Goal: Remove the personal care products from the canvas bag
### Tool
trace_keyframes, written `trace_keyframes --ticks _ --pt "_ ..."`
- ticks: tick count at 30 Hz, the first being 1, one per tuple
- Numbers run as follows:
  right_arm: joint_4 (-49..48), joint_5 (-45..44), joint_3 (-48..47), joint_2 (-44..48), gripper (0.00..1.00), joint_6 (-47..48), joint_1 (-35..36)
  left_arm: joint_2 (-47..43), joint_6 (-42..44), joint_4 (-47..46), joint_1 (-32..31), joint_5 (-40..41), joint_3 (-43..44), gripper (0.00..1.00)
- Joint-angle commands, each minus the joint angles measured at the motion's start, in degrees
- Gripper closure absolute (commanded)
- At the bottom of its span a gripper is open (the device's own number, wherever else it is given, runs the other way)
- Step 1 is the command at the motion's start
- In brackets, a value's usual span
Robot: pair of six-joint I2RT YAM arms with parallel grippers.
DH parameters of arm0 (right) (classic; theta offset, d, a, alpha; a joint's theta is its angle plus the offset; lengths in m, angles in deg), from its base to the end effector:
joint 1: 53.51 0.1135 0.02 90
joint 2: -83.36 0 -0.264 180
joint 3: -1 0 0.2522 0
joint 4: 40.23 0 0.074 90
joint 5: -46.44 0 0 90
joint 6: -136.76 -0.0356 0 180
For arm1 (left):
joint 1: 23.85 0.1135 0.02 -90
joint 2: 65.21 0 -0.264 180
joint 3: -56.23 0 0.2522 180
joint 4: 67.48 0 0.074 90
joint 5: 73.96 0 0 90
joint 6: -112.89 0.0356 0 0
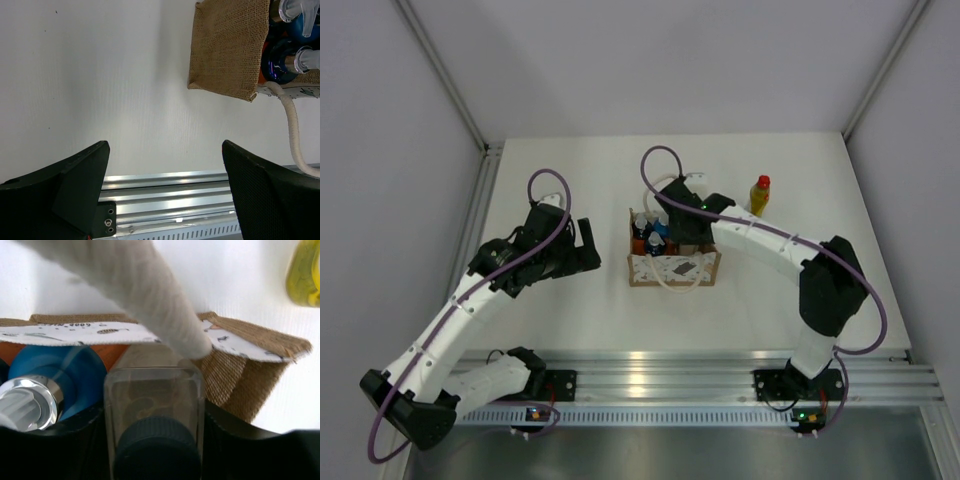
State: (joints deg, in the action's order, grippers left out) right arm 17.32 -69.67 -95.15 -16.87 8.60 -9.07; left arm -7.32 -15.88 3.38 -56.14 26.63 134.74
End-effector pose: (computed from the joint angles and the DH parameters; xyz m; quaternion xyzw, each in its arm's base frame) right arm 0.2743 0.2470 0.2621 0.0035 0.9461 -0.0070 0.3239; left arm 0.1602 -0.0935 0.3421 -0.0843 0.9331 -0.1261 0.3260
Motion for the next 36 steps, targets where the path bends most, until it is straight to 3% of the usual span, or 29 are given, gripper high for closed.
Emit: trace_keyframes --ticks 1,8,14,27,36 --pt "-4.9 -0.8 3.9 1.3 0.54 1.5 -0.3 -0.5 1.1 -0.3 -0.1 0.7 0.5 0.01" --pt "-8.5 -1.2 6.1 1.9 0.64 3.2 -0.3 -0.3 1.3 -0.3 -0.1 0.6 0.6 0.02" --pt "-8.5 -2.4 5.5 5.4 1.0 5.6 -0.3 -0.4 1.1 -0.3 -0.1 0.4 0.6 0.02" --pt "-7.0 -3.2 1.5 17.4 1.0 10.6 -0.3 -0.3 0.1 -0.3 -0.1 0.0 1.1 0.01" --pt "-0.2 2.5 -7.2 21.7 1.0 15.6 -0.3 -0.2 -0.5 -0.3 -0.1 0.0 1.5 0.02"
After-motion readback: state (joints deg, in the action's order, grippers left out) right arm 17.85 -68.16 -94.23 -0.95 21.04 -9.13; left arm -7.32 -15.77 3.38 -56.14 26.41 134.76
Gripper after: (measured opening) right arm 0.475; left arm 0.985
